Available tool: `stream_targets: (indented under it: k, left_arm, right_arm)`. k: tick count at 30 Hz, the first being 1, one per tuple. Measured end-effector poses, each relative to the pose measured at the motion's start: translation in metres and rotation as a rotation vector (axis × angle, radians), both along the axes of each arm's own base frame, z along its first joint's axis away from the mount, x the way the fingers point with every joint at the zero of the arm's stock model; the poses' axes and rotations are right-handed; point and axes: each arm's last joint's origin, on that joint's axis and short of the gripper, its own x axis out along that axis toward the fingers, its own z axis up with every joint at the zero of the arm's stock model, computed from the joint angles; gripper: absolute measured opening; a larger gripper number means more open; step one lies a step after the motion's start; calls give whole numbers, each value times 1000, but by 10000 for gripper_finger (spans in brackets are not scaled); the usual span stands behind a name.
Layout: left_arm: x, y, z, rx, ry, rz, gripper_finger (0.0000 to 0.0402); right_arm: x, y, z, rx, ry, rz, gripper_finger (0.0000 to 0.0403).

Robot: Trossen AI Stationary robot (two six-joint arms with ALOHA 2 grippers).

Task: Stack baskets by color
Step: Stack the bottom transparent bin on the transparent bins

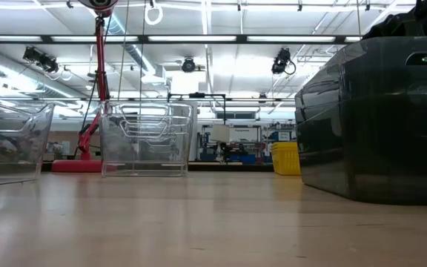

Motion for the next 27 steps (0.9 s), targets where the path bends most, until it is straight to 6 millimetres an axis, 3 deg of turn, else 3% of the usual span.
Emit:
stream_targets:
  k: [3,7,19,27]
  left_arm:
    - [4,2,0,-5,1,-19,11]
    - [8,4,5,-17,-12,-18,12]
    - [24,5,66,76,-111,-16,6]
    - [32,15,86,171,-169,-51,6]
  right_arm:
    - [0,0,0,0,0,0,183]
    - [0,0,0,0,0,0,183]
    - [0,0,0,0,0,0,183]
    - [0,0,0,0,0,0,183]
